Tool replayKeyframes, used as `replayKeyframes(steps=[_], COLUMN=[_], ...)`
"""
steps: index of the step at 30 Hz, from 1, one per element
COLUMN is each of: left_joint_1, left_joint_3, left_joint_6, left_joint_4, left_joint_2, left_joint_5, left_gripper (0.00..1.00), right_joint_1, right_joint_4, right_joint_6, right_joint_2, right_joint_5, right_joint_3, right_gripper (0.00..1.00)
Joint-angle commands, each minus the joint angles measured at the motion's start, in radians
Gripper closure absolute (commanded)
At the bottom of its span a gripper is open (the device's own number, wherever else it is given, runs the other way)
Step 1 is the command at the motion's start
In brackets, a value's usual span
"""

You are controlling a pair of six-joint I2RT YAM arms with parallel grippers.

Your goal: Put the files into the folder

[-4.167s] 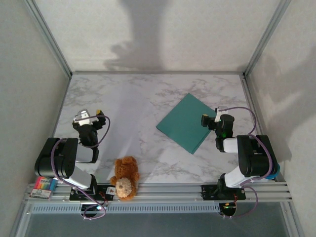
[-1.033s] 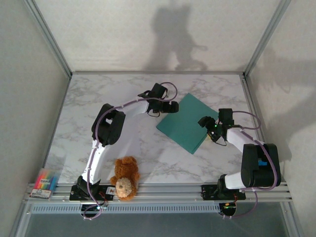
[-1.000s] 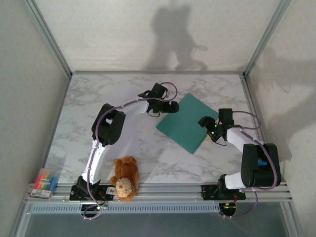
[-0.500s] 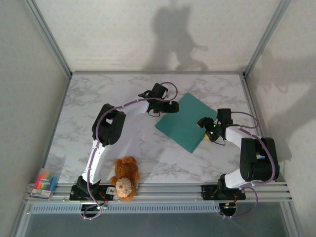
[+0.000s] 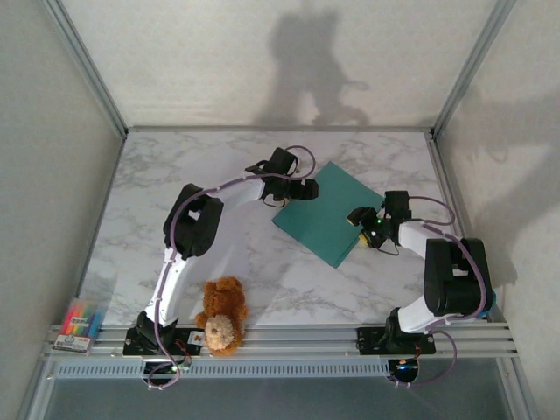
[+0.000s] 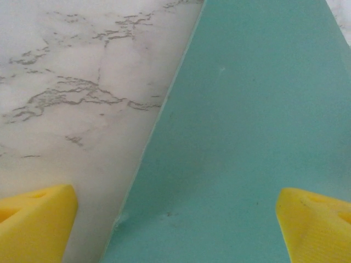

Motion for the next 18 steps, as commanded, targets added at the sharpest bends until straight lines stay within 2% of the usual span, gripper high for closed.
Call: replayKeyframes(steps=[1, 12, 18], left_joint_1=[-0.024, -0.03, -0.03], left_joint_3=[-0.014, -0.024, -0.029], left_joint_6=[-0.022, -0.029, -0.024], left_joint_4=[-0.009, -0.012, -0.036], left_joint_2=[0.031, 0.03, 0.031], left_joint_5=[0.049, 0.051, 0.03], left_gripper=[0.07, 0.07, 0.07], right_joint_1=[-0.003, -0.003, -0.003], right_joint_4=[-0.003, -0.019, -0.057], right_joint_6=[-0.01, -0.027, -0.047], right_joint_2=[0.007, 0.03, 0.037], right_joint_5=[-0.027, -0.026, 0.019], right_joint_3=[0.034, 0.055, 0.062], right_gripper=[0.34, 0.34, 0.31])
